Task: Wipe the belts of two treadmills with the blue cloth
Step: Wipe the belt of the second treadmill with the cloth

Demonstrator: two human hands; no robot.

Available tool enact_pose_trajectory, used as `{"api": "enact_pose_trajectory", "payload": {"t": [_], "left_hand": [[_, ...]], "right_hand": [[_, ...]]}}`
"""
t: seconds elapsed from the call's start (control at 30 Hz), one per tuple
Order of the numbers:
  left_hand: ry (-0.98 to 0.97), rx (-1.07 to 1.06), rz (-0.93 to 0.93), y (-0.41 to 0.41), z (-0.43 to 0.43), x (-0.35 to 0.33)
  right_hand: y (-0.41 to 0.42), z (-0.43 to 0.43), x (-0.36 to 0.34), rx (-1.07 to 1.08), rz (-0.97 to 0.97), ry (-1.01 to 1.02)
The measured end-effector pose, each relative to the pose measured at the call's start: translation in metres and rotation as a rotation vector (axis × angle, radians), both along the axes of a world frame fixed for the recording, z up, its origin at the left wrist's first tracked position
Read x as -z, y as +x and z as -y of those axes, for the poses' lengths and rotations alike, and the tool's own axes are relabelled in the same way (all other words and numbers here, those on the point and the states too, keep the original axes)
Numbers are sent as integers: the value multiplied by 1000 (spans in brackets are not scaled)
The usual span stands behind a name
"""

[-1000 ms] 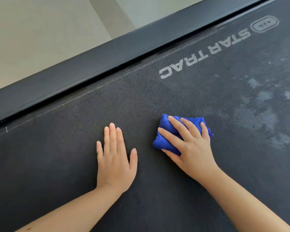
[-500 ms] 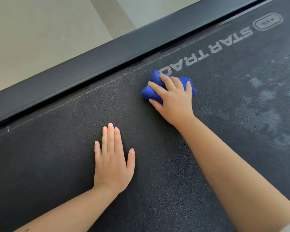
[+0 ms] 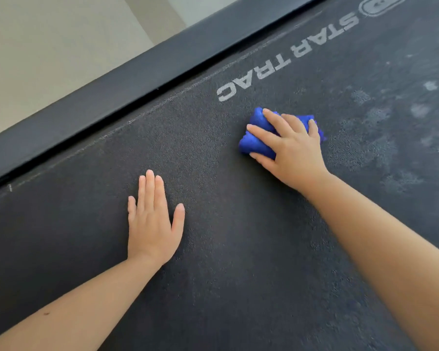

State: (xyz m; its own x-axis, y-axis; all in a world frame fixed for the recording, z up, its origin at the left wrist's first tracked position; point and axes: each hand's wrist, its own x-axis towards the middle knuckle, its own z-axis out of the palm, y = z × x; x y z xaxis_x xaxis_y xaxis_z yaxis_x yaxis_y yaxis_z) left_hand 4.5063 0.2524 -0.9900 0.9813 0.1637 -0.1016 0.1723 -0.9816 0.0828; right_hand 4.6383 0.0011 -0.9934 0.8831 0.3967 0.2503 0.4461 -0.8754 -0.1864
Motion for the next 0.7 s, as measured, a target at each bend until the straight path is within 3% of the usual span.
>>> {"api": "enact_pose_trajectory", "payload": {"t": [0.13, 0.43, 0.7], "left_hand": [[-9, -27, -17, -1, 0, 0], [-16, -26, -48, 1, 4, -8], [-16, 3, -47, 1, 4, -7]], "right_hand": [[43, -6, 2, 93, -70, 25], [-47, -21, -10, 98, -57, 17], [-64, -37, -10, 246, -70, -11]]}}
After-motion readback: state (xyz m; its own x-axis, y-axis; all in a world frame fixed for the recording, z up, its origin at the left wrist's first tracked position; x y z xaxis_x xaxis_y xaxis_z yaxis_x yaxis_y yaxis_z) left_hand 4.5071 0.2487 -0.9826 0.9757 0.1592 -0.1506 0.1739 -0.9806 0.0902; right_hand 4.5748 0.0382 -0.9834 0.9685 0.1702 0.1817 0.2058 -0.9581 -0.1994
